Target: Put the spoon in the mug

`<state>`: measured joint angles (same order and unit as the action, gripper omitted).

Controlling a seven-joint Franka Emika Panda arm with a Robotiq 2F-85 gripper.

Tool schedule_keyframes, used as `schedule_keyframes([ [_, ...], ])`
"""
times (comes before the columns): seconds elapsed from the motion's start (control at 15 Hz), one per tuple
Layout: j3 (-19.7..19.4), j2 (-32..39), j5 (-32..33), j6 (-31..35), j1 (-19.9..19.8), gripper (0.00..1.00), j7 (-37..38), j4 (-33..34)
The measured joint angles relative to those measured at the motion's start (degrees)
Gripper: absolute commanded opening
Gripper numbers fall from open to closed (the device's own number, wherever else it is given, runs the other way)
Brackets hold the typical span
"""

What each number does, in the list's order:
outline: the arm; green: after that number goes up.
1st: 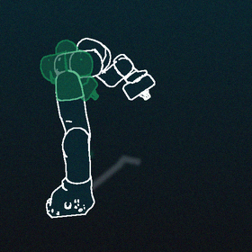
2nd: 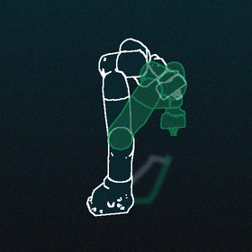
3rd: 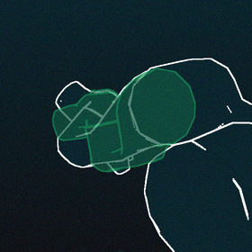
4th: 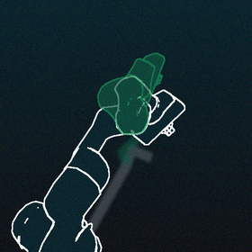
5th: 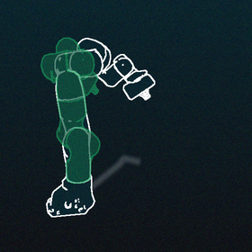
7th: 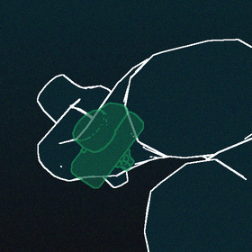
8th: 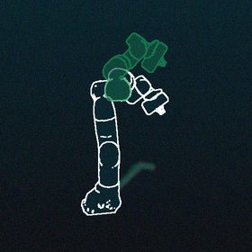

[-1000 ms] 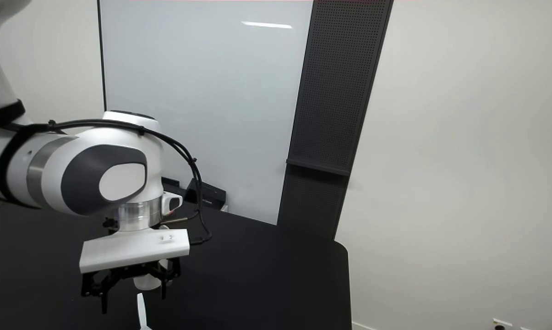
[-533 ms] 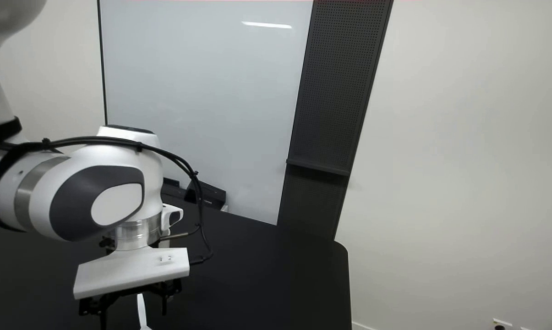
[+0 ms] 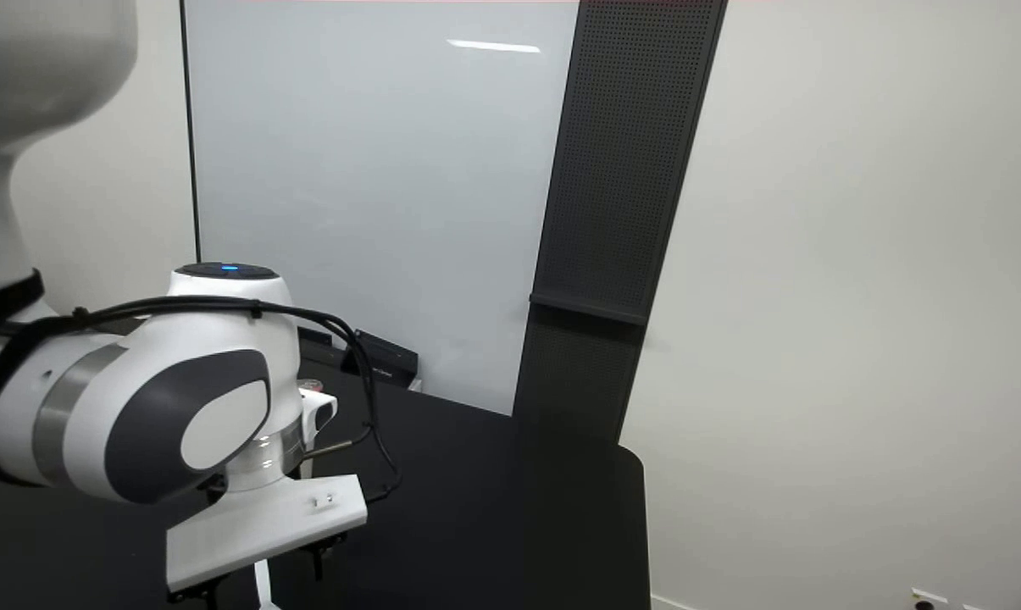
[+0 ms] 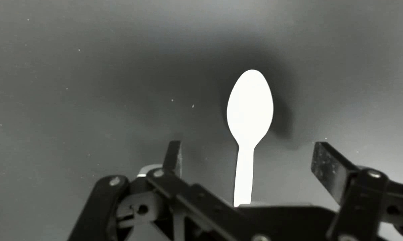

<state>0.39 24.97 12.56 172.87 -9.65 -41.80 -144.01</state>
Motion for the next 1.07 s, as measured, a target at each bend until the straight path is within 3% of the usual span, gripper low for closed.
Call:
schedule_keyframes([
  [0.6, 1.8, 2.6, 1.0, 1.3, -1.9, 0.98, -1.3, 0.9],
  [0.67, 1.9, 2.7, 1.1, 1.3, -2.0, 0.74, -1.3, 0.9],
  [0.8, 1.9, 3.2, 1.1, 1.4, -2.0, 0.70, -1.4, 1.2],
  [1.07, 2.1, 3.4, 1.1, 1.2, -2.2, 0.42, -1.4, 1.6],
])
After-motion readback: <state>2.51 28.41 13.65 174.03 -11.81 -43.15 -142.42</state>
